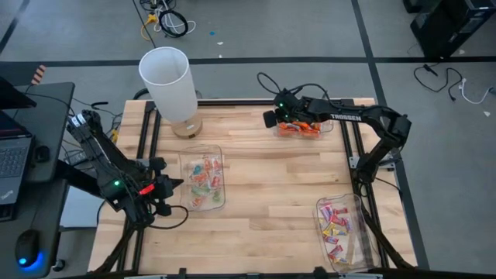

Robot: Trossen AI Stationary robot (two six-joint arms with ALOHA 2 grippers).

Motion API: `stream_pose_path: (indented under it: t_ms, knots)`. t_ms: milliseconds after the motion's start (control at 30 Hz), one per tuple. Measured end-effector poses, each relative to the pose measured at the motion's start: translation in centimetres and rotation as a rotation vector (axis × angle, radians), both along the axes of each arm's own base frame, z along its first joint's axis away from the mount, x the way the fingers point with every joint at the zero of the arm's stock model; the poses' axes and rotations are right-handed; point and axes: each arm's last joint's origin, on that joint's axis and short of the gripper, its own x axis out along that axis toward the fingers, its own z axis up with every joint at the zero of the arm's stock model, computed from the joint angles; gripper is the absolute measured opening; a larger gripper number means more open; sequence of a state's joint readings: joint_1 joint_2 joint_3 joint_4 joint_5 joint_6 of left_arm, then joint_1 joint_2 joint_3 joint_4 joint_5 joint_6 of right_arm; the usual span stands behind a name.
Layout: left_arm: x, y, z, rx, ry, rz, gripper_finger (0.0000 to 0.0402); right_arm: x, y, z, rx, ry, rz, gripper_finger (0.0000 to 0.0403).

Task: Sort candy
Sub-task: Move the top right transparent bin to the center of the table

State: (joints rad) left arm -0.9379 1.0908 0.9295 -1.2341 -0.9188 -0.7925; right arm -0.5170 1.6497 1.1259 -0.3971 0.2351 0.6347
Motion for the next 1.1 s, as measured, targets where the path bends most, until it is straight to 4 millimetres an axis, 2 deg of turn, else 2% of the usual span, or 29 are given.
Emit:
stream_pose_path:
  t_ms: [267, 567, 800, 1100]
  knots:
    - [0.0, 0.0, 0.0, -0.001, 0.001, 0.0, 0.0, -0.4, -0.7, 0.0, -0.014, 0.005, -0.032, 0.0]
    - [0.0, 0.0, 0.0, -0.003, 0.002, 0.0, 0.0, -0.5, 0.1, -1.1, -0.026, 0.031, -0.049, 0.0]
    - [0.0, 0.0, 0.0, -0.003, 0.002, 0.0, 0.0, -0.3, 0.2, -2.0, -0.026, -0.045, -0.021, 0.0]
    - [0.0, 0.0, 0.0, -0.004, 0.001, 0.0, 0.0, 0.6, 1.4, -2.1, -0.007, -0.106, 0.052, 0.0]
